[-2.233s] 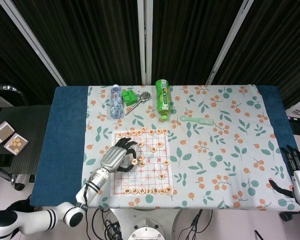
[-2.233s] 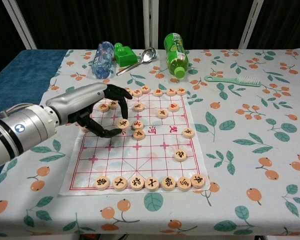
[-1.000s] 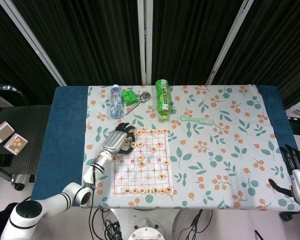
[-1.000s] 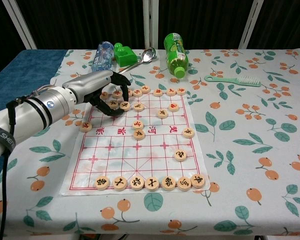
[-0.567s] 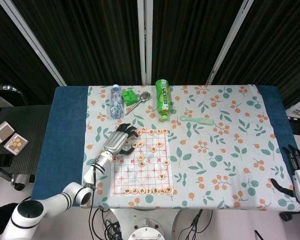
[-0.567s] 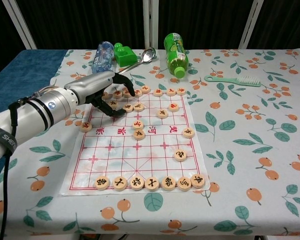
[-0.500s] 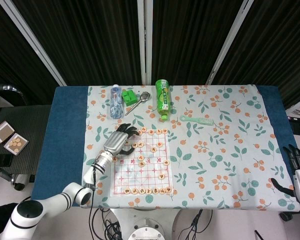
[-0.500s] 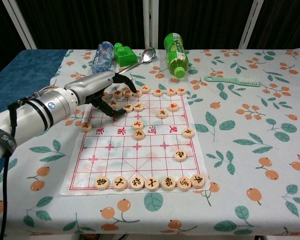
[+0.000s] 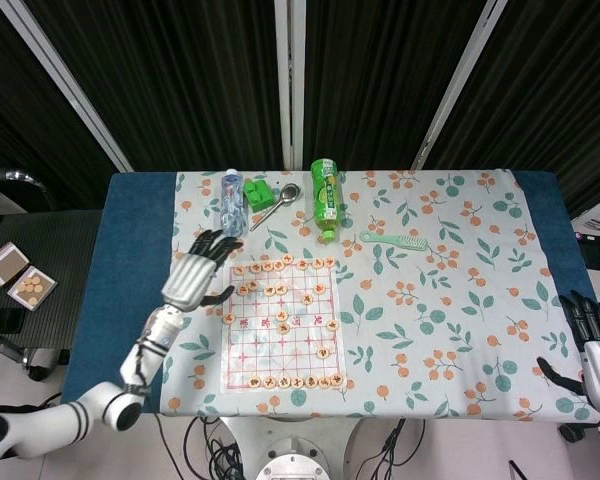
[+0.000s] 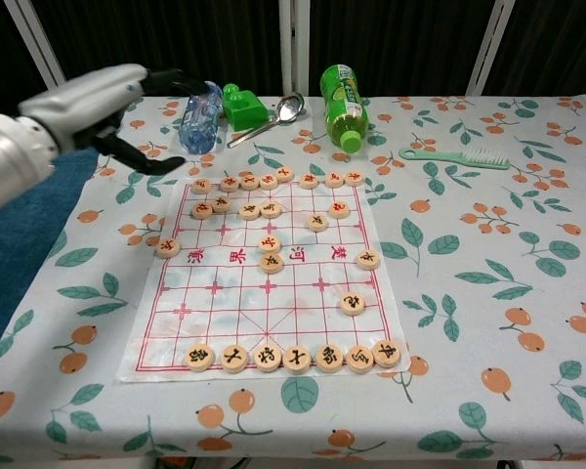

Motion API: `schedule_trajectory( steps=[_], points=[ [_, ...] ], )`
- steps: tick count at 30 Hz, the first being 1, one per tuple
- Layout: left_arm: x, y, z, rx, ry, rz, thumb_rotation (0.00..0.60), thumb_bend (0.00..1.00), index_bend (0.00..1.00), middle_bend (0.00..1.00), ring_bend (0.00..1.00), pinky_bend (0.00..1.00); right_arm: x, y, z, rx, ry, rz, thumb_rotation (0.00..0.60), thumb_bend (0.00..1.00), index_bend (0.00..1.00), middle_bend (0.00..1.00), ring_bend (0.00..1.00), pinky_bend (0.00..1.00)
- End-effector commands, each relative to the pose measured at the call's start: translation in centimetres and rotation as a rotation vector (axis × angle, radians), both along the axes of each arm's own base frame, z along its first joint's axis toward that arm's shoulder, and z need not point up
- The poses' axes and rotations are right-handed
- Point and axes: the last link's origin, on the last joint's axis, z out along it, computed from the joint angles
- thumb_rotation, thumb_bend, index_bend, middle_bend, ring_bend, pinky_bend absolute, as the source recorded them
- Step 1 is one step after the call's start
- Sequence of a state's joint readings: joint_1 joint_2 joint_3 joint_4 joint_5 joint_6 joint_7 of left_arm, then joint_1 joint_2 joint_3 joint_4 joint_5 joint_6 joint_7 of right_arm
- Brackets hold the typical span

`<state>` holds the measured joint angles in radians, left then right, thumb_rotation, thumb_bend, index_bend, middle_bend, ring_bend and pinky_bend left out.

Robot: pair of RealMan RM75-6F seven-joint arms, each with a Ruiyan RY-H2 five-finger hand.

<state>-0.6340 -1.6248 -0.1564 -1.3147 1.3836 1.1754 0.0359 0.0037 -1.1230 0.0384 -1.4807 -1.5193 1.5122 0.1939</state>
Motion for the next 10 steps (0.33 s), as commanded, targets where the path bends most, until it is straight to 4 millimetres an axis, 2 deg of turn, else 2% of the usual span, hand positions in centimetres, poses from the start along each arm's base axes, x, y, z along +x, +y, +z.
schedule_trajectory(
  steps=[1, 5, 10],
  points=[
    [-6.0, -7.1, 6.1, 0.125, 0.176, 0.144, 0.600, 0.23, 0.09, 0.05, 0.00, 0.02, -0.1, 0.0, -0.2, 0.001, 0.014, 0.001, 0.600, 0.12, 0.00, 0.00, 0.00, 0.00],
    [-9.0, -12.5, 7.9, 0.169, 0.199, 0.202, 0.600, 0.19, 0.08, 0.04, 0.00, 0.02, -0.2, -0.2, -0.8, 0.012, 0.032, 0.000, 0.600, 0.11, 0.00, 0.00, 0.00, 0.00],
    [-11.6, -17.0, 10.0, 0.260, 0.245, 0.223, 0.600, 0.19, 0.07, 0.05, 0.00, 0.02, 0.1, -0.5, -1.9, 0.042, 0.044, 0.007, 0.600, 0.11, 0.00, 0.00, 0.00, 0.00]
  ],
)
